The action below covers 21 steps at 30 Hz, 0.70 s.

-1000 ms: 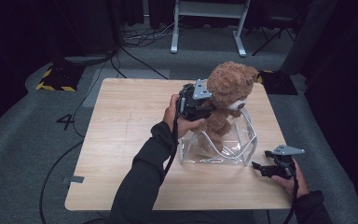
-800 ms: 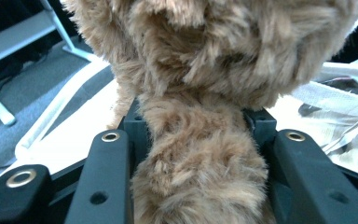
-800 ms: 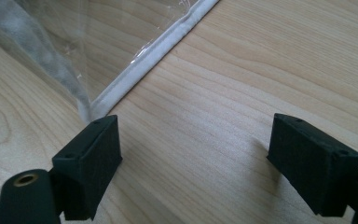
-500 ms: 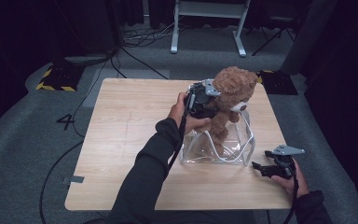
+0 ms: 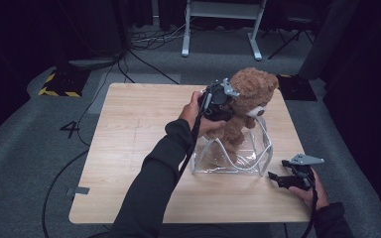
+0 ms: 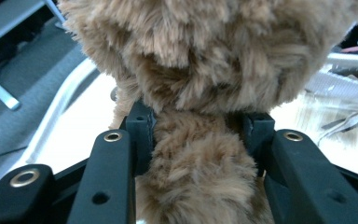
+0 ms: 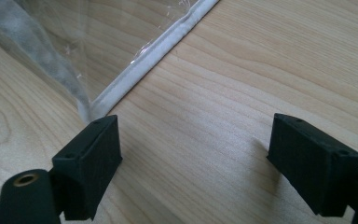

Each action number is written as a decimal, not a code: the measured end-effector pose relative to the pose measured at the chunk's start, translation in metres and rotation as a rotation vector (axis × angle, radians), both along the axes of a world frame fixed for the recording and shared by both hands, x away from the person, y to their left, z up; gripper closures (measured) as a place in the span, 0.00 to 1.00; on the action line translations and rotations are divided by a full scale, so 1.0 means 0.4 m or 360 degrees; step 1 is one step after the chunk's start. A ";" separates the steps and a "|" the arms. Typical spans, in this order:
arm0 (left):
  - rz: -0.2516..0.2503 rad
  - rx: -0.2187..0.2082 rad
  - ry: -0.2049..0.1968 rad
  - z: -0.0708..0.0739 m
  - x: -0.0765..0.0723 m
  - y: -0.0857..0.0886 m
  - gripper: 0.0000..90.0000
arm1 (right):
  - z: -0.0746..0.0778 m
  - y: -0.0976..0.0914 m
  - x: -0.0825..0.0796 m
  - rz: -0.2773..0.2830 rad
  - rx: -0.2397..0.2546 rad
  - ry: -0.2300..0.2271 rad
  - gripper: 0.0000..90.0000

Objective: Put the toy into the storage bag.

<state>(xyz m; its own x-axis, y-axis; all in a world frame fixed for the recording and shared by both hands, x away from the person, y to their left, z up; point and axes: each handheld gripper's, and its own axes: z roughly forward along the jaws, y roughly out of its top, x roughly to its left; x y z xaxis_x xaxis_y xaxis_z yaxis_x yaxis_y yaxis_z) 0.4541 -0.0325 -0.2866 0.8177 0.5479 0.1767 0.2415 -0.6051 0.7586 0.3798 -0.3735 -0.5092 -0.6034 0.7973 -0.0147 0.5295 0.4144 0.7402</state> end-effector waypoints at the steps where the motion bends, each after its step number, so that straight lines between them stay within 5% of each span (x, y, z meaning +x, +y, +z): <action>1: -0.0002 0.0025 -0.0009 0.008 0.000 -0.009 0.66 | 0.000 0.000 0.000 0.0000 0.0000 0.0000 0.18; 11: -0.0027 0.0028 -0.0032 0.035 0.018 -0.061 0.67 | 0.000 0.000 0.000 -0.0002 0.0003 0.0000 0.18; 15: -0.0035 0.0118 0.0025 -0.014 0.029 -0.077 0.67 | 0.000 0.000 0.000 0.0000 0.0001 0.0001 0.18; 21: -0.0035 0.0121 0.0088 -0.033 0.038 -0.060 0.66 | 0.000 0.000 0.000 0.0000 0.0000 0.0000 0.18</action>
